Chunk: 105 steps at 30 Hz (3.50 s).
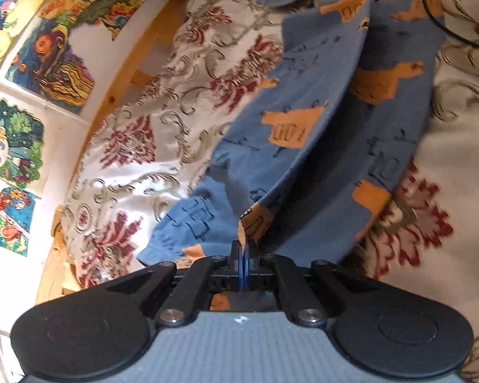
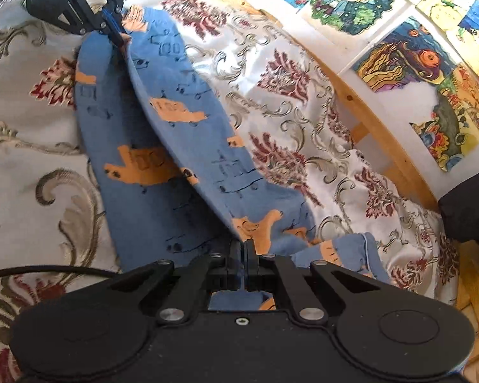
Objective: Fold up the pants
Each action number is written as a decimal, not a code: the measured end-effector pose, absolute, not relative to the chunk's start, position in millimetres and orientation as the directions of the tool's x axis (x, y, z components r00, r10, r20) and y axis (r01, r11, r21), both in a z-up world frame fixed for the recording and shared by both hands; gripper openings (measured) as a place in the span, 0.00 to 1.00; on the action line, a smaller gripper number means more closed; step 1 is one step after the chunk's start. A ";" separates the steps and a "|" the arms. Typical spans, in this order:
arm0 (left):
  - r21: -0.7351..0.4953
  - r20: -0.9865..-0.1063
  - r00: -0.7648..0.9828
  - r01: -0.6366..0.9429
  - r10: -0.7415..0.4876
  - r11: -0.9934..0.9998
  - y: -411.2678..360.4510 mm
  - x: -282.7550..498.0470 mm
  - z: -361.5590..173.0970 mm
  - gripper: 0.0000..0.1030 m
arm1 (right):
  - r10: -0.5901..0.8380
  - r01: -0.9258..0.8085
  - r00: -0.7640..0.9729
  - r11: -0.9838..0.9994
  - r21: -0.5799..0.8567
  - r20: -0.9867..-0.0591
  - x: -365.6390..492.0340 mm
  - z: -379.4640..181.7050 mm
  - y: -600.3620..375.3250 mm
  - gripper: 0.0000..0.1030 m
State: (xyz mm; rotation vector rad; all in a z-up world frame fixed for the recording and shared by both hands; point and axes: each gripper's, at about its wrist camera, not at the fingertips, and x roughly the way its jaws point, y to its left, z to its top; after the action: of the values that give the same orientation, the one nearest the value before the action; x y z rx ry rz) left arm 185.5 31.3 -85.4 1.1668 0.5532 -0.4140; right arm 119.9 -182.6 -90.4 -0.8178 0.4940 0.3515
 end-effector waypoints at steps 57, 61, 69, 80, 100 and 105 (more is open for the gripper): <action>0.747 -0.622 0.782 0.607 -0.040 0.272 51.6 157.4 -89.1 0.01 | 0.105 -0.555 0.787 0.552 -0.623 -0.608 60.2 -84.1 -168.8 0.00; 0.740 -0.633 0.774 0.617 -0.036 0.268 50.5 156.8 -89.8 0.01 | 0.111 -0.570 0.773 0.555 -0.606 -0.625 58.6 -87.2 -169.2 0.00; 0.716 -0.658 0.753 0.633 -0.018 0.295 50.2 157.8 -98.3 0.05 | 0.128 -0.577 0.763 0.577 -0.578 -0.634 63.0 -93.9 -170.6 0.18; 0.340 -0.703 0.684 0.563 -0.194 0.753 43.0 160.7 -21.3 0.85 | 0.111 -0.330 0.791 0.906 -0.266 -0.602 71.7 -35.9 -231.0 0.93; 0.090 -0.688 0.466 0.815 -0.556 0.572 -149.5 150.9 -60.8 0.56 | 0.234 -0.195 0.461 0.968 0.159 -0.856 301.0 10.4 -342.4 0.92; 0.044 -0.749 0.425 0.797 -0.508 0.602 -160.2 176.0 -78.4 0.32 | 0.180 -0.155 0.424 0.980 0.124 -0.888 358.8 -12.9 -322.4 0.77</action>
State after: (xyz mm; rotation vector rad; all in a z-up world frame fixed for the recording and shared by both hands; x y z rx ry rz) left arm 176.0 -160.2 -78.4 0.4277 0.7646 -0.8475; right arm 358.8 -322.4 -12.9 0.0247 1.1136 0.2093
